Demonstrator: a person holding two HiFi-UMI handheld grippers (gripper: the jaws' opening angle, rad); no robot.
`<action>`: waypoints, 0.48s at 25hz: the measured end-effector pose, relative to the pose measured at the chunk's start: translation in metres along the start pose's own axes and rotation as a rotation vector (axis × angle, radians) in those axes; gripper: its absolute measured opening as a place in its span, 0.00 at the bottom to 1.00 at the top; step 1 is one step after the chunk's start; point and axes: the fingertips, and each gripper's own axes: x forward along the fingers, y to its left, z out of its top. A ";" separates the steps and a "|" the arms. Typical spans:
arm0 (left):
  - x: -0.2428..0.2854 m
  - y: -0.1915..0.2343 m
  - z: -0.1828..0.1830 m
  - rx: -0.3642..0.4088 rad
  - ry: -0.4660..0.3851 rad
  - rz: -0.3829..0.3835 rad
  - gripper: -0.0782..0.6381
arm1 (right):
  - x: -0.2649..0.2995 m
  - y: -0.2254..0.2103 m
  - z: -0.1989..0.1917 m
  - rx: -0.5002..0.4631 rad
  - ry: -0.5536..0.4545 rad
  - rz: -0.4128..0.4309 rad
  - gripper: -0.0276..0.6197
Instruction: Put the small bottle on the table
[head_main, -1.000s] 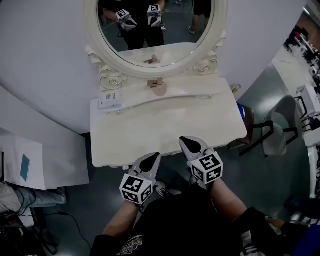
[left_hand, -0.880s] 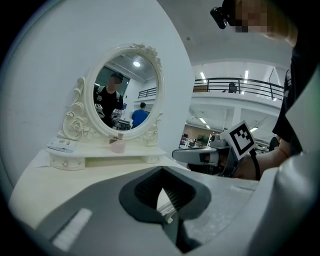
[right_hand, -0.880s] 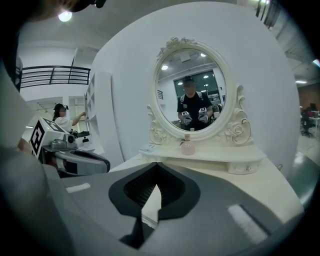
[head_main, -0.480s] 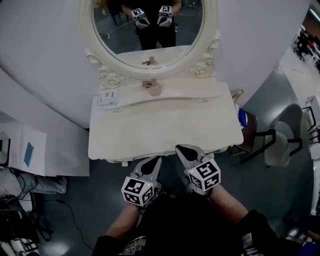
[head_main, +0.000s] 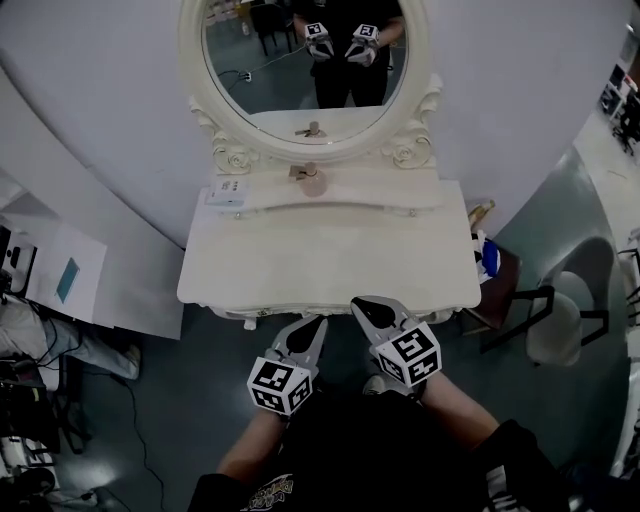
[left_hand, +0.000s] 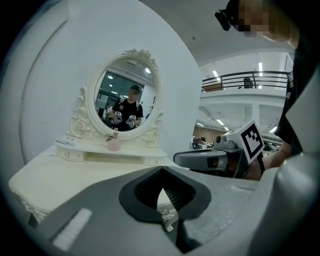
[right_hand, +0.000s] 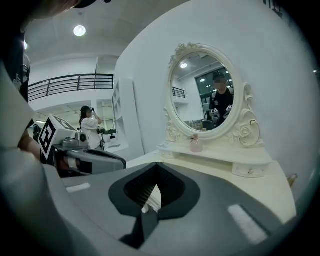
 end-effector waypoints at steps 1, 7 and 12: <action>0.001 -0.004 -0.001 -0.005 -0.005 0.007 0.11 | -0.003 -0.001 -0.001 -0.006 0.002 0.008 0.09; 0.006 -0.028 -0.015 -0.028 -0.016 0.039 0.11 | -0.022 -0.006 -0.012 -0.025 0.018 0.046 0.09; 0.006 -0.042 -0.020 -0.026 -0.009 0.056 0.11 | -0.035 -0.008 -0.019 -0.024 0.017 0.066 0.09</action>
